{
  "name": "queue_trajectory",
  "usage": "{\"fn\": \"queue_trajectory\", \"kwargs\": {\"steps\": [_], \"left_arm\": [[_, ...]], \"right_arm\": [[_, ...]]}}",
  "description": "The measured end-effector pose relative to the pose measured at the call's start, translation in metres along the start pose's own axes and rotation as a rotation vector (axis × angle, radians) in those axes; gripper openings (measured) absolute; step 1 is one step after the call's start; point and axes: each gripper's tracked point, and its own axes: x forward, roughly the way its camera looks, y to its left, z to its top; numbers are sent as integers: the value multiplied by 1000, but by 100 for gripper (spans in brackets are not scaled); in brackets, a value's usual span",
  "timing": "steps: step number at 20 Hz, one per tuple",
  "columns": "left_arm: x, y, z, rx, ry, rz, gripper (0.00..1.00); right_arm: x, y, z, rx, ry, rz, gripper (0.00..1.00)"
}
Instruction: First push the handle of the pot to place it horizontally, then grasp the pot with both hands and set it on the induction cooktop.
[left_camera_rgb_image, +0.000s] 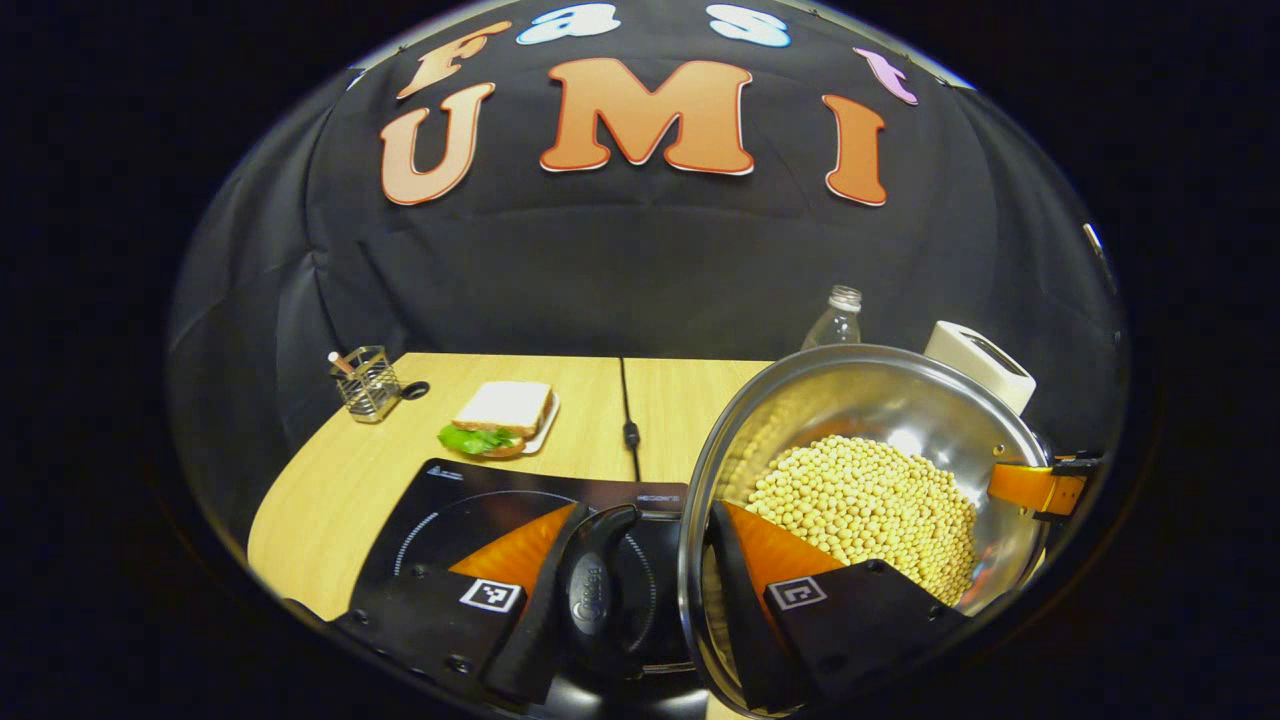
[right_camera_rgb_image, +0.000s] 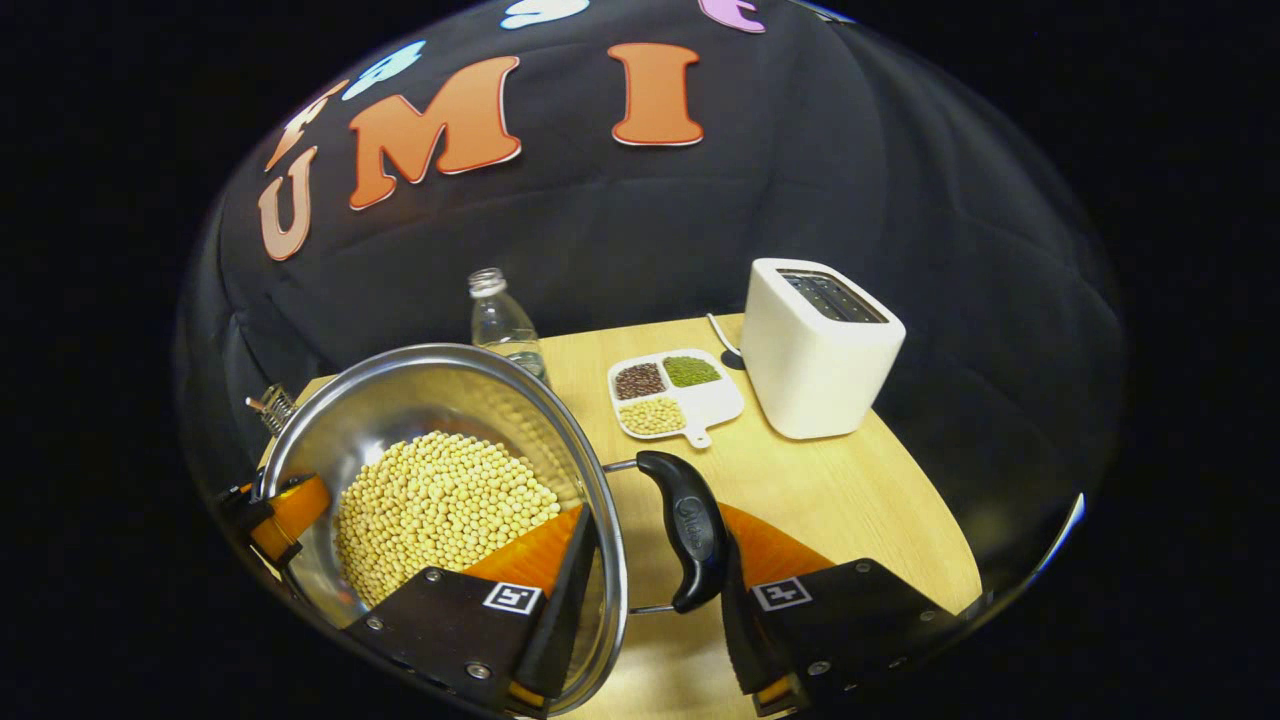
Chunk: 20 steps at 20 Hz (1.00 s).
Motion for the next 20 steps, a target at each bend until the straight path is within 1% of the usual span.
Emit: {"fn": "queue_trajectory", "kwargs": {"steps": [2,3,6,7,10,11,12,14,15,17,19,20], "left_arm": [[-9,20,7,-7,-11,17,72],[-13,32,6,-19,-8,27,75],[-24,66,10,-33,-21,59,75],[-27,77,12,-41,-21,67,72],[-38,108,16,-50,-27,97,72],[-41,119,20,-51,-31,106,75],[-44,128,21,-53,-31,114,72],[-48,148,25,-61,-31,129,72],[-51,158,25,-65,-30,137,75],[-55,176,25,-65,-30,152,72],[-56,191,26,-67,-24,161,77],[-54,196,27,-71,-24,162,75]], "right_arm": [[4,2,-1,-11,-2,20,62],[6,2,0,-16,-4,31,62],[10,3,1,-47,-8,56,62],[11,3,4,-51,-10,64,62],[21,9,3,-75,-18,91,62],[22,9,2,-83,-21,100,62],[25,11,1,-88,-23,110,62],[28,13,0,-106,-30,128,62],[31,15,-2,-109,-28,136,62],[34,17,-5,-116,-20,149,62],[36,18,-5,-119,-20,152,62],[37,18,-6,-115,-16,151,58]]}}
